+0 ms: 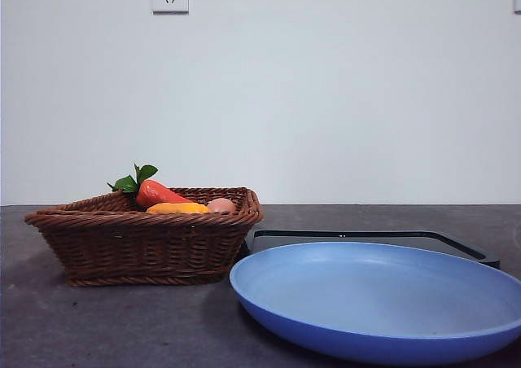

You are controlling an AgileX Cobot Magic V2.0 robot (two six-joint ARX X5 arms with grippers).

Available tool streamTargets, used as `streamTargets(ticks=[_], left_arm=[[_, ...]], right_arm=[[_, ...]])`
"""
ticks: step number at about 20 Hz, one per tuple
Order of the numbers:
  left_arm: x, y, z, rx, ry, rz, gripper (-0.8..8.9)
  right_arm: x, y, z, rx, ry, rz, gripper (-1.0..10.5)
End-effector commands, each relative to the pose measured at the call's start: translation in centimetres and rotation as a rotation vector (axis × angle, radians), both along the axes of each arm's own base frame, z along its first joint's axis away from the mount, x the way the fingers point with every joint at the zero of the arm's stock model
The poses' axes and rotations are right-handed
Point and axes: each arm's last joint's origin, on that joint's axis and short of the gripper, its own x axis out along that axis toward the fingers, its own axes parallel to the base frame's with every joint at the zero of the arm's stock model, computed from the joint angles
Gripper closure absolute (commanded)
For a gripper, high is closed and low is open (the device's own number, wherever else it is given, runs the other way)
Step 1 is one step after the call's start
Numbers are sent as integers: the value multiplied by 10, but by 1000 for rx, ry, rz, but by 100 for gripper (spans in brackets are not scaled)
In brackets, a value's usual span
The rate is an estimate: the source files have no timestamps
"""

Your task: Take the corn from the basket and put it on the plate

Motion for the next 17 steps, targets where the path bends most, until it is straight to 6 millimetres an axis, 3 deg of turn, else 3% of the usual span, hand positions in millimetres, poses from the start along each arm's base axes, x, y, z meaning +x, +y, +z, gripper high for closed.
streamTargets(ticks=[1, 10, 17], left_arm=[[1, -1, -4, -106, 11, -36, 807], [-10, -4, 41, -121, -45, -111, 807], [-18, -6, 84, -92, 0, -167, 807]], right_arm=[[-1, 0, 5, 128, 6, -4, 945], [-11, 0, 46, 163, -50, -3, 945], [-17, 1, 80, 77, 46, 25, 945]])
